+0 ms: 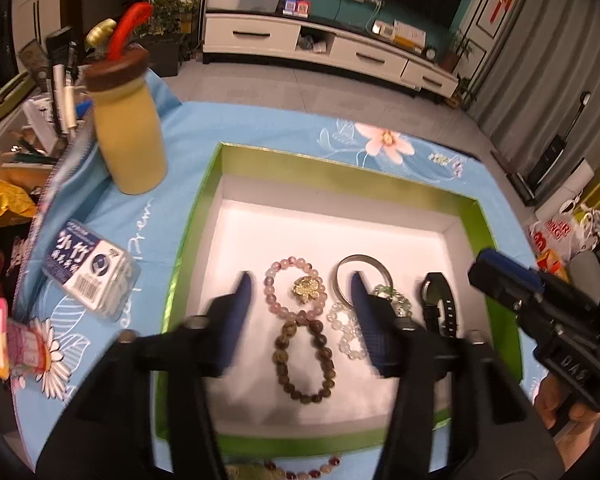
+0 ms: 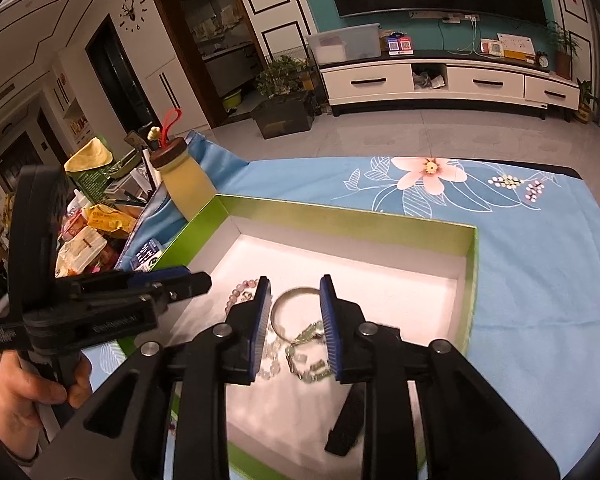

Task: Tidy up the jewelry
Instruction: 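Withdraw both open tools from the box toward the white watch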

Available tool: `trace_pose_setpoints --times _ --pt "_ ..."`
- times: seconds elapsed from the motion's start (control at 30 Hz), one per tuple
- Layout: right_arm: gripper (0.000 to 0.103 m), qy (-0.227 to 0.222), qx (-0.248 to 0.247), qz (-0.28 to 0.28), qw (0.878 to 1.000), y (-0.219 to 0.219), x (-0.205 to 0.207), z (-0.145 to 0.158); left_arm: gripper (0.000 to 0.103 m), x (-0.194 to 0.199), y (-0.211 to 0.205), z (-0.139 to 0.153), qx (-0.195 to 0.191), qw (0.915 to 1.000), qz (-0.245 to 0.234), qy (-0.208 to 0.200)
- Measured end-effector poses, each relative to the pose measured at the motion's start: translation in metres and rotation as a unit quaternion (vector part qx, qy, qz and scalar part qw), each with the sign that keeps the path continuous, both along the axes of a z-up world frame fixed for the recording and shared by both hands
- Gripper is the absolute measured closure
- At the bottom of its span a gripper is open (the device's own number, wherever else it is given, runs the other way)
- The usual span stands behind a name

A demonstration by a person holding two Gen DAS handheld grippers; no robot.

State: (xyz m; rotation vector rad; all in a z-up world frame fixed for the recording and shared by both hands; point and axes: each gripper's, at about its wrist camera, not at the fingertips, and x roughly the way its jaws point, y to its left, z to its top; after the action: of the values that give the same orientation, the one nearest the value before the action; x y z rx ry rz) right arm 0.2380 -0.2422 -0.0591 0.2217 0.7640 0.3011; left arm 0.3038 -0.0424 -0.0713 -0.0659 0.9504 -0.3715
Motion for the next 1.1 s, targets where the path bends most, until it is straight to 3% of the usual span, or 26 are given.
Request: trace_pose_setpoints --times 0.13,0.3,0.43,0.7,1.1 --pt "0.068 -0.012 -0.005 -0.003 1.0 -0.007 -0.03 0.003 0.037 -0.022 0.023 0.015 -0.015 0.9997 0.016 -0.013" --pt "0.068 -0.019 -0.002 -0.007 1.0 -0.021 -0.068 0.005 0.036 -0.05 0.052 0.024 -0.017 0.999 0.038 -0.019" --pt "0.068 -0.023 0.004 -0.01 1.0 -0.028 -0.096 0.008 0.036 -0.08 0.071 0.022 0.002 0.9985 0.049 -0.024" --pt "0.068 -0.023 0.014 -0.005 1.0 -0.026 -0.141 0.009 0.036 -0.131 0.106 0.008 -0.002 0.9972 0.075 -0.002" --pt "0.068 0.005 0.03 0.013 0.999 -0.008 -0.182 -0.011 0.036 -0.182 0.114 -0.029 0.01 0.9966 0.079 0.023"
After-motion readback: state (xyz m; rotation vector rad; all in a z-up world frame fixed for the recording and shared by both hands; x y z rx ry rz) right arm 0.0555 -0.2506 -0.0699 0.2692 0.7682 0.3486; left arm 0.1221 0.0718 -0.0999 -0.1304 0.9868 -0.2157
